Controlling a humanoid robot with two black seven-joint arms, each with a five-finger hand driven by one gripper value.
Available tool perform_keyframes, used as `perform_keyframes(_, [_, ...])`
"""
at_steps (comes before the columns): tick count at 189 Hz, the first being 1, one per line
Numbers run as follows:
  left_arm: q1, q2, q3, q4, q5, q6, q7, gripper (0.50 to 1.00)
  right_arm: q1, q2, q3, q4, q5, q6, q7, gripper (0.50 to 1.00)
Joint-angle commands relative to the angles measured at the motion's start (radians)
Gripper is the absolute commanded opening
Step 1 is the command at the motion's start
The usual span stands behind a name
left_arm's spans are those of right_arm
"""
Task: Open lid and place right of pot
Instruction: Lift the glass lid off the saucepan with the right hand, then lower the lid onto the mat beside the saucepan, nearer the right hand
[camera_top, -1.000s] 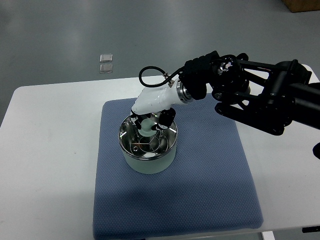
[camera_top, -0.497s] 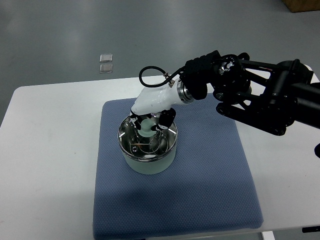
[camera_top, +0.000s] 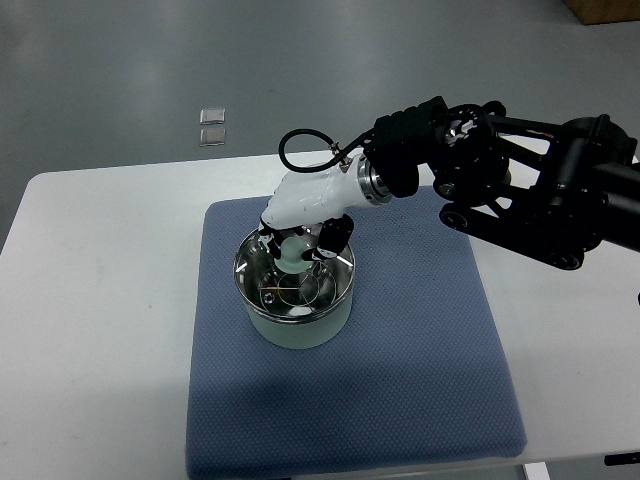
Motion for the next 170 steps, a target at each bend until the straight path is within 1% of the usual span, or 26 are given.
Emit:
perform_keyframes(1, [0.000, 0.000, 0.000, 0.000, 0.000, 0.000, 0.000, 1.000, 0.010, -0.019, 0.004, 0.002, 0.005, 0.000, 0.002, 0.500])
perform_keyframes(27, [0.000, 0.000, 0.000, 0.000, 0.000, 0.000, 0.000, 1.000, 0.028, -0.063, 0.028, 0.000, 0.035, -0.002, 0.002, 0.500])
perform_keyframes(37, [0.000, 0.000, 0.000, 0.000, 0.000, 0.000, 0.000, 1.000, 0.028, -0.063, 0.028, 0.000, 0.035, -0.002, 0.002, 0.500])
perform_keyframes(38, [0.000, 0.000, 0.000, 0.000, 0.000, 0.000, 0.000, 1.000, 0.027, -0.081, 0.040, -0.003, 0.048, -0.007, 0.002, 0.500])
perform_keyframes(44, [0.000, 0.000, 0.000, 0.000, 0.000, 0.000, 0.000, 1.000, 0.027, -0.094, 0.050, -0.004, 0.064, -0.007, 0.002, 0.500])
perform_keyframes(54, [0.000, 0.000, 0.000, 0.000, 0.000, 0.000, 0.000, 1.000, 0.027, -0.094, 0.050, -0.004, 0.064, -0.007, 0.002, 0.500])
perform_keyframes(55, [0.000, 0.000, 0.000, 0.000, 0.000, 0.000, 0.000, 1.000, 0.022, -0.115, 0.063, -0.009, 0.090, -0.008, -0.001, 0.500])
perform_keyframes(61, [0.000, 0.000, 0.000, 0.000, 0.000, 0.000, -0.001, 1.000, 0.021, -0.131, 0.070, -0.012, 0.102, -0.008, -0.003, 0.500])
perform_keyframes(71, [0.000, 0.000, 0.000, 0.000, 0.000, 0.000, -0.001, 1.000, 0.021, -0.131, 0.070, -0.012, 0.102, -0.008, -0.003, 0.500])
perform_keyframes(72, [0.000, 0.000, 0.000, 0.000, 0.000, 0.000, 0.000, 1.000, 0.019, -0.160, 0.083, -0.018, 0.119, -0.010, -0.003, 0.500])
perform_keyframes(76, [0.000, 0.000, 0.000, 0.000, 0.000, 0.000, 0.000, 1.000, 0.018, -0.170, 0.086, -0.024, 0.125, -0.011, -0.003, 0.500])
perform_keyframes(95, [0.000, 0.000, 0.000, 0.000, 0.000, 0.000, 0.000, 1.000, 0.016, -0.190, 0.103, -0.044, 0.140, -0.013, -0.003, 0.500])
perform_keyframes(96, [0.000, 0.000, 0.000, 0.000, 0.000, 0.000, 0.000, 1.000, 0.015, -0.204, 0.111, -0.065, 0.159, -0.017, -0.003, 0.500])
perform_keyframes(104, [0.000, 0.000, 0.000, 0.000, 0.000, 0.000, 0.000, 1.000, 0.015, -0.204, 0.111, -0.066, 0.159, -0.017, -0.003, 0.500])
perform_keyframes(105, [0.000, 0.000, 0.000, 0.000, 0.000, 0.000, -0.001, 1.000, 0.010, -0.223, 0.109, -0.095, 0.179, -0.031, -0.003, 0.500])
perform_keyframes(121, [0.000, 0.000, 0.000, 0.000, 0.000, 0.000, 0.000, 1.000, -0.004, -0.250, 0.108, -0.125, 0.186, -0.048, -0.003, 0.500])
perform_keyframes(142, [0.000, 0.000, 0.000, 0.000, 0.000, 0.000, -0.001, 1.000, -0.021, -0.273, 0.106, -0.138, 0.186, -0.057, -0.001, 0.500])
perform_keyframes(143, [0.000, 0.000, 0.000, 0.000, 0.000, 0.000, -0.001, 1.000, -0.033, -0.289, 0.100, -0.141, 0.185, -0.065, -0.001, 0.500])
perform_keyframes(153, [0.002, 0.000, 0.000, 0.000, 0.000, 0.000, 0.000, 1.000, -0.044, -0.306, 0.094, -0.144, 0.185, -0.071, 0.000, 0.500])
perform_keyframes(163, [0.002, 0.000, 0.000, 0.000, 0.000, 0.000, 0.000, 1.000, -0.044, -0.306, 0.094, -0.144, 0.185, -0.071, 0.000, 0.500])
perform_keyframes(170, [0.000, 0.000, 0.000, 0.000, 0.000, 0.000, 0.000, 1.000, -0.068, -0.321, 0.091, -0.144, 0.173, -0.076, 0.000, 0.500])
